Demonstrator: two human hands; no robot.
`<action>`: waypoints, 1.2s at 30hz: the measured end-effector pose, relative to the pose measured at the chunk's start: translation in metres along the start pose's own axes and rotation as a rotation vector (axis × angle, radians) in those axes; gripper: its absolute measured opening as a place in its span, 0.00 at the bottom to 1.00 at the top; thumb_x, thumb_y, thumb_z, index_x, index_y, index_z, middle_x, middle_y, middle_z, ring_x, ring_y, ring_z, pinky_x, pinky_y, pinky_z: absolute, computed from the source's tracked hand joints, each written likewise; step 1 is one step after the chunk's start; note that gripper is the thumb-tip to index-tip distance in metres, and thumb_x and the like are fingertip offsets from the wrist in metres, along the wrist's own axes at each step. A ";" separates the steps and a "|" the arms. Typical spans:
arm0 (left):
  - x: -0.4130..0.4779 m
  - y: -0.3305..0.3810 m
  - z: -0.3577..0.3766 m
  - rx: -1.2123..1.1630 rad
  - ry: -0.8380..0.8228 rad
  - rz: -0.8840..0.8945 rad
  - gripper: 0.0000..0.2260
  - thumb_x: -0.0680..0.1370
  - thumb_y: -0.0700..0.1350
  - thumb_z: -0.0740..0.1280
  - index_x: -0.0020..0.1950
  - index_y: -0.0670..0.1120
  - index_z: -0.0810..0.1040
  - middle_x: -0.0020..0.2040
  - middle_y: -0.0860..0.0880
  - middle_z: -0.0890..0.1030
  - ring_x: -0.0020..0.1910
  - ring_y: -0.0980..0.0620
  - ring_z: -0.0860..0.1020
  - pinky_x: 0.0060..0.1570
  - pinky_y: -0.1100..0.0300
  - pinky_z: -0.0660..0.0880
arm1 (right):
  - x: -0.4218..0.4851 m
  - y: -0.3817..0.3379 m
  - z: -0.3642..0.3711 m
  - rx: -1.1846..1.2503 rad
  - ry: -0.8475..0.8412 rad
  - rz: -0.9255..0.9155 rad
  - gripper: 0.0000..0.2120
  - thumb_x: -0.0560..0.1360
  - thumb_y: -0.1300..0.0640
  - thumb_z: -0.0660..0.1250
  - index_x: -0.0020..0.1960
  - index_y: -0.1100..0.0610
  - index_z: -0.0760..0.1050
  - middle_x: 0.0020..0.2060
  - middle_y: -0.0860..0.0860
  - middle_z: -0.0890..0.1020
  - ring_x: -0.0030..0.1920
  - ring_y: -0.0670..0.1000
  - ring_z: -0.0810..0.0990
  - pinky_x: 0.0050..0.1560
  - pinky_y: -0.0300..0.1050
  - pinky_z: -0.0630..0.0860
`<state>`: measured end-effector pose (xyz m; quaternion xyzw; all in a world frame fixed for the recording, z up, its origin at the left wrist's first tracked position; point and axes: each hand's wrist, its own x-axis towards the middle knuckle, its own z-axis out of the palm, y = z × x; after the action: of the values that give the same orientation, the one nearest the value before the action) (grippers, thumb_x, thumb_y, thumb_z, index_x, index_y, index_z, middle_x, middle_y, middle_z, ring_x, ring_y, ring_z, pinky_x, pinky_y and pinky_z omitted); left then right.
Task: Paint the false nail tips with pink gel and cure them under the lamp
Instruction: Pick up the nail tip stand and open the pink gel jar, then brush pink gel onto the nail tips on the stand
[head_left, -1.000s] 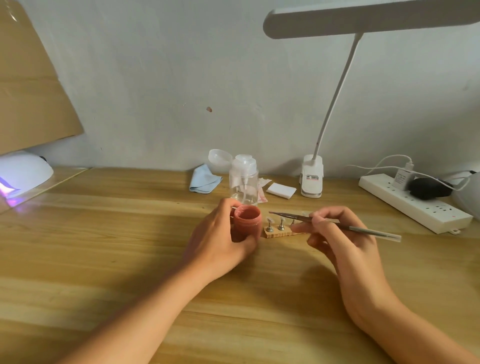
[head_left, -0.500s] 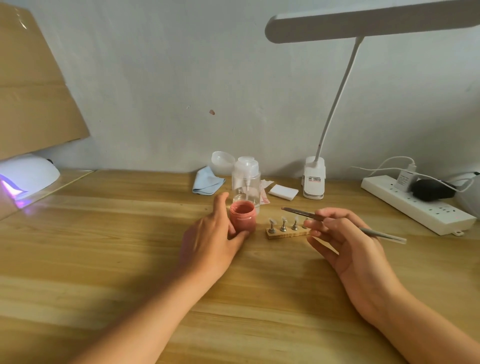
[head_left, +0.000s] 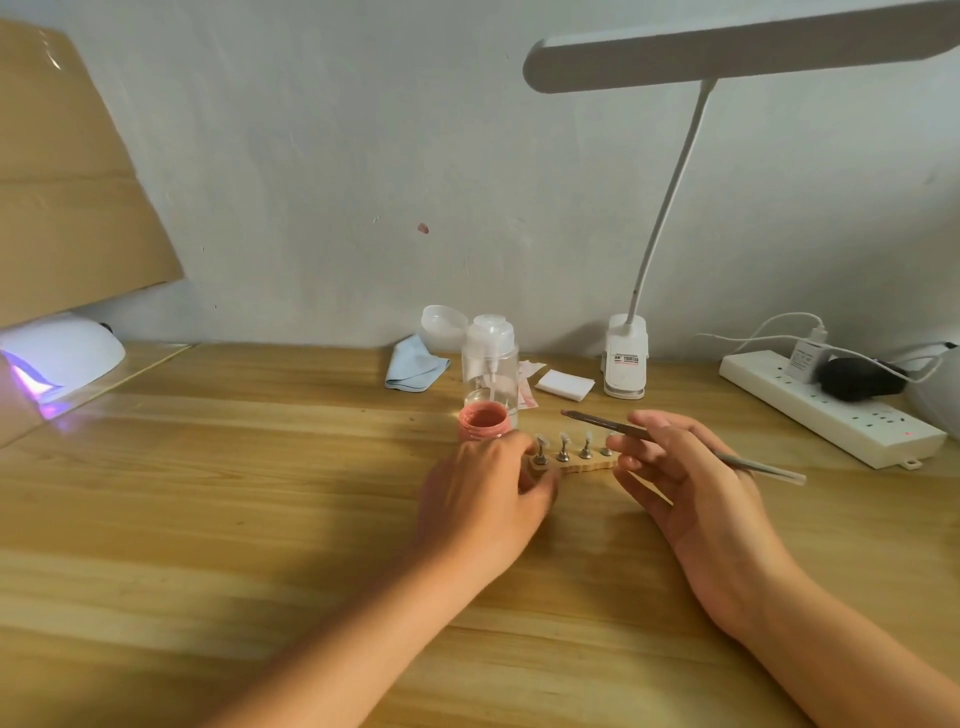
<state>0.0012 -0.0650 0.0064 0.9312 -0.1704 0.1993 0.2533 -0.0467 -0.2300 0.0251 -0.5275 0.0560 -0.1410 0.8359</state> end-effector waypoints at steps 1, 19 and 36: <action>0.002 0.000 0.003 0.000 -0.010 -0.022 0.14 0.78 0.60 0.66 0.59 0.56 0.79 0.44 0.58 0.83 0.45 0.55 0.81 0.40 0.59 0.74 | 0.001 0.000 0.000 0.006 0.004 0.009 0.06 0.75 0.58 0.69 0.49 0.59 0.81 0.41 0.59 0.85 0.41 0.49 0.82 0.58 0.51 0.78; 0.018 0.000 0.018 -0.079 -0.035 -0.134 0.05 0.78 0.54 0.68 0.49 0.56 0.74 0.38 0.56 0.78 0.40 0.54 0.77 0.29 0.61 0.62 | 0.006 -0.003 -0.007 0.078 0.003 0.071 0.17 0.64 0.52 0.72 0.50 0.57 0.82 0.49 0.58 0.86 0.48 0.50 0.85 0.60 0.50 0.77; 0.010 0.005 0.012 -0.070 0.054 0.125 0.04 0.78 0.53 0.68 0.50 0.55 0.78 0.40 0.57 0.79 0.38 0.58 0.76 0.32 0.64 0.67 | 0.008 -0.005 -0.009 0.068 -0.038 0.093 0.18 0.66 0.54 0.71 0.54 0.59 0.80 0.47 0.58 0.86 0.45 0.51 0.85 0.56 0.47 0.78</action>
<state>0.0112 -0.0783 0.0033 0.9035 -0.2283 0.2337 0.2773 -0.0422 -0.2417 0.0263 -0.4981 0.0596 -0.0938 0.8599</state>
